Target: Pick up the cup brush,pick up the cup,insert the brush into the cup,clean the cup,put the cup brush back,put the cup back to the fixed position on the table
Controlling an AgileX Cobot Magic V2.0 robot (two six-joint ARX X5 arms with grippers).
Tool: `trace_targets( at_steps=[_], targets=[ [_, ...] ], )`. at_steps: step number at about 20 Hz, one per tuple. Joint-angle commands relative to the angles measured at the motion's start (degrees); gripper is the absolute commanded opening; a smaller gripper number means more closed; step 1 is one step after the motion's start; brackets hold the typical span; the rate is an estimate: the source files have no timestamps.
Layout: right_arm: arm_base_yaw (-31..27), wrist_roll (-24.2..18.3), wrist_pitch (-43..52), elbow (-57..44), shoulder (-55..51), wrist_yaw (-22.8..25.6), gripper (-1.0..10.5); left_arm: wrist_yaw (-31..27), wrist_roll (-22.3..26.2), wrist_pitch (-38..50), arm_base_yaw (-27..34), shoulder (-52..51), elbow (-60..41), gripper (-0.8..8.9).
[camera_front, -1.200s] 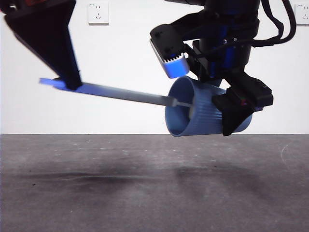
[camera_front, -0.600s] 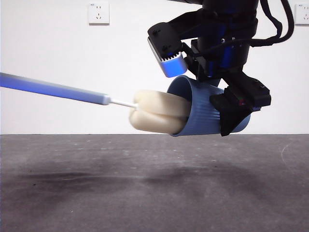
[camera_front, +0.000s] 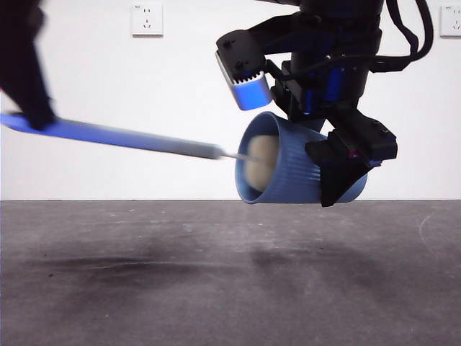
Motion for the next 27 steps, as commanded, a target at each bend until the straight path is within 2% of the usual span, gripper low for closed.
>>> trace_targets(
  at_steps=[1, 5, 7, 9, 15, 18, 21, 22, 24, 25, 27],
  targets=[
    [0.7, 0.8, 0.3, 0.1, 0.2, -0.1, -0.2, 1.2, -1.5, 4.9, -1.2, 3.1, 0.0, -0.09],
    [0.9, 1.2, 0.2, 0.1, 0.2, 0.0, -0.2, 1.0, -3.3, 6.3, -2.3, 5.0, 0.0, -0.09],
    [0.8, 1.2, 0.2, 0.1, 0.2, 0.1, -0.2, -1.4, -3.3, 3.0, -2.0, 4.3, 0.0, -0.08],
    [0.7, 2.2, 0.2, 0.1, 0.2, 0.2, -0.2, -7.1, -3.5, 0.1, -1.4, 1.9, 0.0, -0.08],
    [-0.1, 8.1, 0.3, 0.1, 0.2, 0.2, -0.2, -8.3, -6.0, -12.6, 2.1, -10.4, 0.0, -0.08],
    [-0.1, 17.4, 1.3, 0.1, -0.1, 0.2, -0.2, -11.6, -8.0, -19.2, 3.6, -16.2, 0.0, -0.09],
    [-0.1, 32.0, 3.2, 0.1, -1.6, -0.2, -0.2, -12.8, -12.2, -20.7, 3.9, -21.0, 0.0, -0.09],
    [-0.1, 37.7, 3.7, 0.1, -2.4, -0.9, -0.2, -12.9, -14.3, -20.0, 3.9, -22.4, 0.0, -0.09],
    [-0.1, 48.7, 4.0, 0.1, -4.9, -5.5, -0.2, -13.7, -19.2, -17.1, 3.9, -24.1, -0.4, -0.09],
    [-0.1, 53.4, 4.4, 0.1, -6.4, -7.6, -0.2, -15.8, -21.9, -15.0, 3.9, -24.4, -1.0, -0.09],
    [-0.1, 60.0, 5.5, 0.1, -10.0, -9.4, -0.2, -19.1, -27.1, -10.1, 3.9, -24.3, -4.3, -0.09]
  ],
)
